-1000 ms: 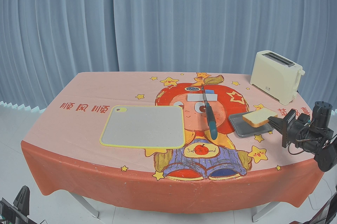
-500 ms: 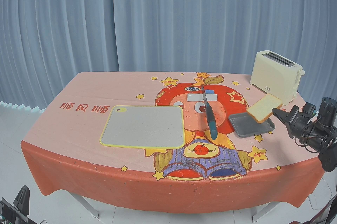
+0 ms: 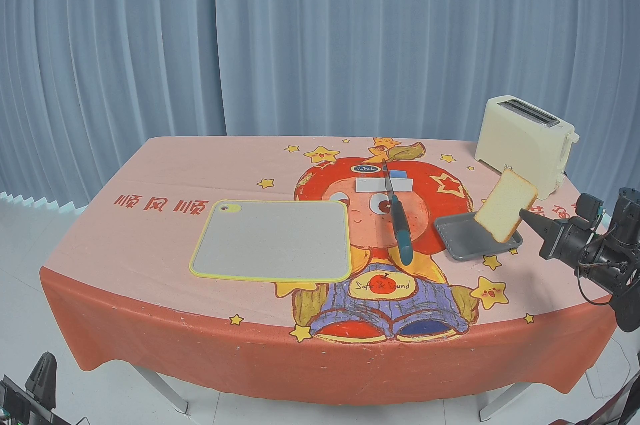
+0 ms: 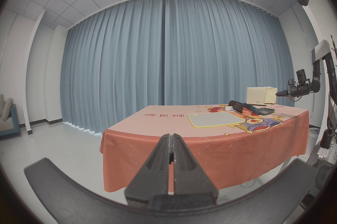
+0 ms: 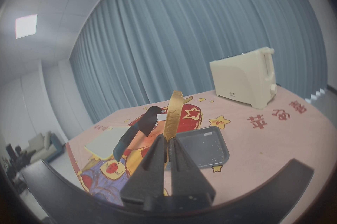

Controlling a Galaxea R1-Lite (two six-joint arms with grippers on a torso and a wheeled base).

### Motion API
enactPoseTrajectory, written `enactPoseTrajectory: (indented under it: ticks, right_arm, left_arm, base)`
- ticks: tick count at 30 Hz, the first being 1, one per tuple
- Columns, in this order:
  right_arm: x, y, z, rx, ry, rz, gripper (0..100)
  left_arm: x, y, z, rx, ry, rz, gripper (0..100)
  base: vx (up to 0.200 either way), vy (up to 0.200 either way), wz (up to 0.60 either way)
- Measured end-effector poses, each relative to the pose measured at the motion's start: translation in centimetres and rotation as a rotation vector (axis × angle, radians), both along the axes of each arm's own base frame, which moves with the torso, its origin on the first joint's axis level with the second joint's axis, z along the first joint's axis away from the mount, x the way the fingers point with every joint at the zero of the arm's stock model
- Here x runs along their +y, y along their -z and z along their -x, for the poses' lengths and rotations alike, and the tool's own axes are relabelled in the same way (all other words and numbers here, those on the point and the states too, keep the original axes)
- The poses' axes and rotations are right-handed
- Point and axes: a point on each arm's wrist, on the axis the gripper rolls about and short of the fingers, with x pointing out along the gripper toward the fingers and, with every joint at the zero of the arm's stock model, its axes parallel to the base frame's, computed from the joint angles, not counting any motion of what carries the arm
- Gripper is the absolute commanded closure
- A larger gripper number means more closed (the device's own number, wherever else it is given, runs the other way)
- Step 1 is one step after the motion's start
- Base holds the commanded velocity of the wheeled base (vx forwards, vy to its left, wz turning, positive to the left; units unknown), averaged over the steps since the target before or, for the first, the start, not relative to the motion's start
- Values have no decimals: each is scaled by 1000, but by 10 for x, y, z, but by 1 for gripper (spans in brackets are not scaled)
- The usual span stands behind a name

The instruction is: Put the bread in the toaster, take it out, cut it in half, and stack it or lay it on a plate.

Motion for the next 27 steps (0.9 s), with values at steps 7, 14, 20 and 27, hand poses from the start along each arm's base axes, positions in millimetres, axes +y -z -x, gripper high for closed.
enactPoseTrajectory:
  ticks: [7, 14, 20, 27]
  right_arm:
    - [2, -8, 2, -68, -82, 58, 100]
    - [4, -19, -6, -159, -109, 147, 100]
    - [7, -18, -10, -210, -180, 235, 100]
    - [7, -13, -14, -220, -202, 290, 100]
  left_arm:
    - [0, 0, 0, 0, -1, 0, 100]
    - [0, 0, 0, 0, 0, 0, 100]
    - [0, 0, 0, 0, 0, 0, 100]
    - [0, 0, 0, 1, 0, 0, 100]
  base:
    - [0, 0, 0]
    - [0, 0, 0]
    - [0, 0, 0]
    - [0, 0, 0]
